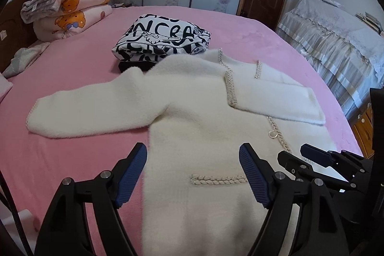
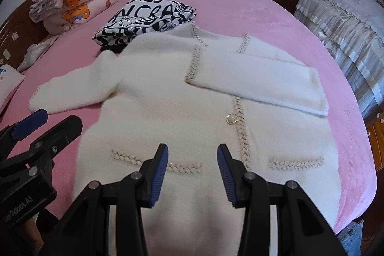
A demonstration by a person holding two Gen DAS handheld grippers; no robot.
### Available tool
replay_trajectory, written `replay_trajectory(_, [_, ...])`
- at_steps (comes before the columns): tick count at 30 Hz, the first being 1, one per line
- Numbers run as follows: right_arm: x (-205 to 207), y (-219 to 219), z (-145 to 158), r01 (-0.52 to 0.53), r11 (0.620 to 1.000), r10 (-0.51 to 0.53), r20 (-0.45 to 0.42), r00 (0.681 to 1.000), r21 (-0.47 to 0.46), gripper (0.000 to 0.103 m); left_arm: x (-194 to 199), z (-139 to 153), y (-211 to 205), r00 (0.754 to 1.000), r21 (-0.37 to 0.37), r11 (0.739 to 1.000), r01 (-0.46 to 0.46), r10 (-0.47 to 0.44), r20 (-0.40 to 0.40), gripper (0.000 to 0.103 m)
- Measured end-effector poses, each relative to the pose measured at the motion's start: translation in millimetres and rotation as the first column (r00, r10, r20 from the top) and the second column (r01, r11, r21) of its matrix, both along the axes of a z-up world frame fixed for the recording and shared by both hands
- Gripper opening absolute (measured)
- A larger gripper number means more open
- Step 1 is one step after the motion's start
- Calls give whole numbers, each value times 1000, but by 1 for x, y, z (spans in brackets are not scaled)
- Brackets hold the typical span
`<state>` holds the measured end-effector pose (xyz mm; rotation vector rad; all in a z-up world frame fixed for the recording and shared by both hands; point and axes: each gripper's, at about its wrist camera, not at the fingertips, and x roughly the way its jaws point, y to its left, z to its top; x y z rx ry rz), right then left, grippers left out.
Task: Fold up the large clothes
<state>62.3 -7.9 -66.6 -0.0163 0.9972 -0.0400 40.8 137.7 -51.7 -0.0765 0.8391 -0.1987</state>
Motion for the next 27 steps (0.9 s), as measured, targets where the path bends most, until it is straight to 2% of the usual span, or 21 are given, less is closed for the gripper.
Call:
replay_trajectory(7, [23,39,2,-67,998,67,14,998,-20,43,14,-7,62,990,-46,989,-138,137,-12,78])
replay_trajectory(13, [52,69,3,-110,994,110,37,993,-13,43,34,-23,124,960,-76,957,-279,275,-48,78])
replay_trajectory(22, [94,109,-9,-162,986,161,46,986,24,44,56,-70,202,878,-129,871,-475,458,-140,78])
replay_trajectory(25, [104,121,-21,-180,983,179,30,983,34,44,60,-93,228,842,-171,827,-535,506,-186,78])
replay_trajectory(27, [110,128,-28,-189,981,188,28,982,48,44,63,-111,245,814,-218,787,-577,535,-226,78])
